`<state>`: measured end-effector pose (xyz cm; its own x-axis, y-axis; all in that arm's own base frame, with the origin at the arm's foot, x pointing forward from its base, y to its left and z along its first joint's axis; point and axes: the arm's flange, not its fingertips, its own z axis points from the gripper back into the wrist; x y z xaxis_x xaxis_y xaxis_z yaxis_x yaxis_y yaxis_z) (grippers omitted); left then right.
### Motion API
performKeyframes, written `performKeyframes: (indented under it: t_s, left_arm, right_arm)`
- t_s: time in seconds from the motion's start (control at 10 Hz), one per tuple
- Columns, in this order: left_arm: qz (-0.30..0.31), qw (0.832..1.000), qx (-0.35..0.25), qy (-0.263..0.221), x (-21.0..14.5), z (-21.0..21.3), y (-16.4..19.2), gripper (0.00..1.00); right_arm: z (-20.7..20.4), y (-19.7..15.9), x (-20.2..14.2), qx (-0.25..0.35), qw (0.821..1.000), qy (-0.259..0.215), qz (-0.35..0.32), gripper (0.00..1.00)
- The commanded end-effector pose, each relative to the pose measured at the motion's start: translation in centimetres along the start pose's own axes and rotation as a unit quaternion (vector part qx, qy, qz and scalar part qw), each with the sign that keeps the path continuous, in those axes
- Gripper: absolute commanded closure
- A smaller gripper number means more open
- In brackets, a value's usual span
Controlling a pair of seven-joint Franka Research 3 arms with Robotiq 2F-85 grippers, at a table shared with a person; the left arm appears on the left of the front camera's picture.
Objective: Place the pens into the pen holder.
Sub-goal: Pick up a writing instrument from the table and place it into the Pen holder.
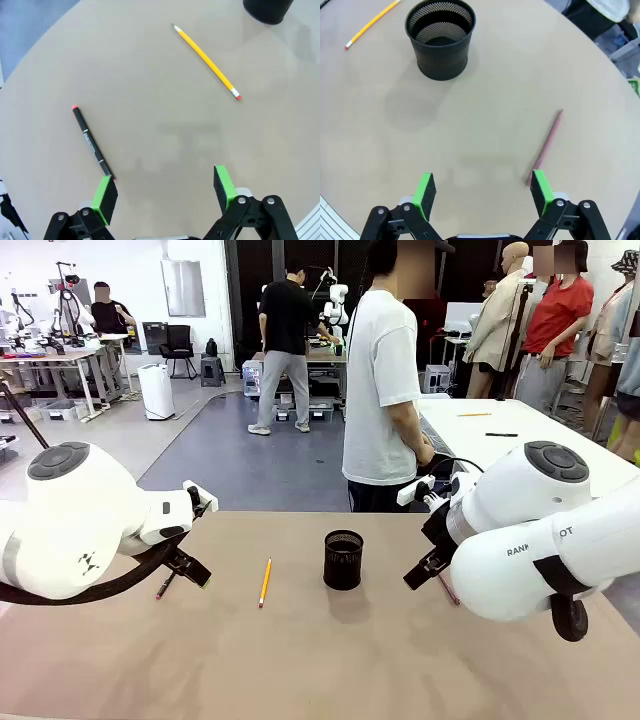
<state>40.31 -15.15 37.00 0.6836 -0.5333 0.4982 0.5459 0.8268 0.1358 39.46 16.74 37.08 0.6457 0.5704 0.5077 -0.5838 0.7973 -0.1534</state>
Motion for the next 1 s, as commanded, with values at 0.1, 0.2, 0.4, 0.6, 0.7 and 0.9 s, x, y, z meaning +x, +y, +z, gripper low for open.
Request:
performKeyframes:
  t_s: [0.1,0.2,0.4,0.6,0.7,0.9]
  left_arm:
    - [0.000,1.000,0.000,0.000,0.01,0.02,0.00,0.00]
    - [0.000,1.000,0.000,0.000,0.01,0.02,0.00,0.00]
    - [0.000,1.000,0.000,0.000,0.01,0.02,0.00,0.00]
    - [0.000,1.000,0.000,0.000,0.01,0.02,0.00,0.00]
    - [0.000,1.000,0.000,0.000,0.01,0.02,0.00,0.00]
    - [0.000,1.000,0.000,0.000,0.01,0.02,0.00,0.00]
  right_arm:
    - [0.01,0.00,0.00,0.000,1.000,0.000,0.000,0.00]
    - [0.01,0.00,0.00,0.000,1.000,0.000,0.000,0.00]
    - [0.01,0.00,0.00,0.000,1.000,0.000,0.000,0.00]
    - [0.01,0.00,0.00,0.000,1.000,0.000,0.000,0.00]
    - [0.01,0.00,0.00,0.000,1.000,0.000,0.000,0.00]
    - [0.01,0.00,0.00,0.000,1.000,0.000,0.000,0.00]
